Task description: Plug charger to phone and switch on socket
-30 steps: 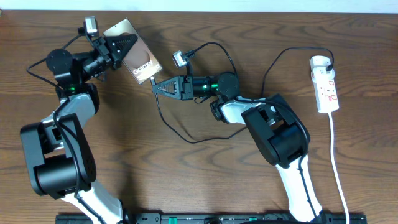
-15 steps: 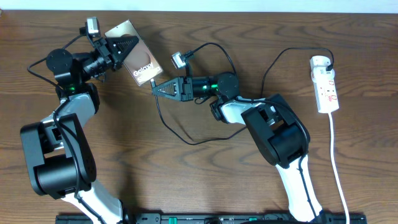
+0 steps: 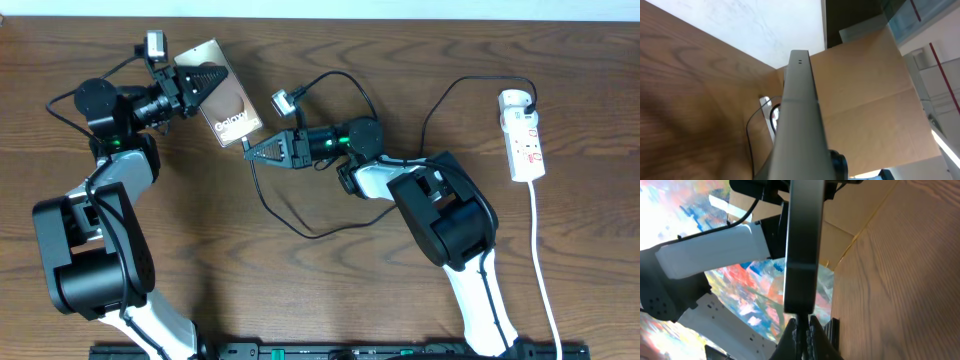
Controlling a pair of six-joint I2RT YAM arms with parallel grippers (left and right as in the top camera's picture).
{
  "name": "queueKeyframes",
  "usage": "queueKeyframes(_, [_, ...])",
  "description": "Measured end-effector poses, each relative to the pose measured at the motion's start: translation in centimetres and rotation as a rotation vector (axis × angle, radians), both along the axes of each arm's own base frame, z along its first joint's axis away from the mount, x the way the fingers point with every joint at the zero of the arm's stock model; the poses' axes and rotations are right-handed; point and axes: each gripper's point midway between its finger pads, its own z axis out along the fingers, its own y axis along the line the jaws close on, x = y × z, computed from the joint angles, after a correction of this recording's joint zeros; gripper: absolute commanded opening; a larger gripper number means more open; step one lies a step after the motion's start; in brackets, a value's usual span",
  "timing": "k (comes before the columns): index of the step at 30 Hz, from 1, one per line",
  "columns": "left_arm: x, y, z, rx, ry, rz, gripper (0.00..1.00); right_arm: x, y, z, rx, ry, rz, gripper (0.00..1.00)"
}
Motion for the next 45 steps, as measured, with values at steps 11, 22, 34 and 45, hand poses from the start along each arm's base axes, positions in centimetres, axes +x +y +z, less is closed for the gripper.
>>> queueKeyframes(11, [-0.4,-0.2,-0.1,0.007,-0.002,-0.024,0.07,-0.2,0.0,-0.1,-0.006,-0.002,0.012,0.01])
queueKeyframes(22, [-0.4,-0.2,-0.1,0.011,-0.009,-0.027,0.07,0.2,-0.4,-0.1,-0.008,0.001,0.005,0.01])
queueKeyframes(34, [-0.3,-0.2,-0.1,0.010,-0.010,-0.023,0.07,0.4,-0.5,-0.1,-0.007,0.001,0.000,0.06])
queueKeyframes(45, [-2.1,-1.9,-0.5,0.038,-0.017,-0.148,0.07,4.7,-1.6,2.4,0.075,0.023,-0.169,0.99])
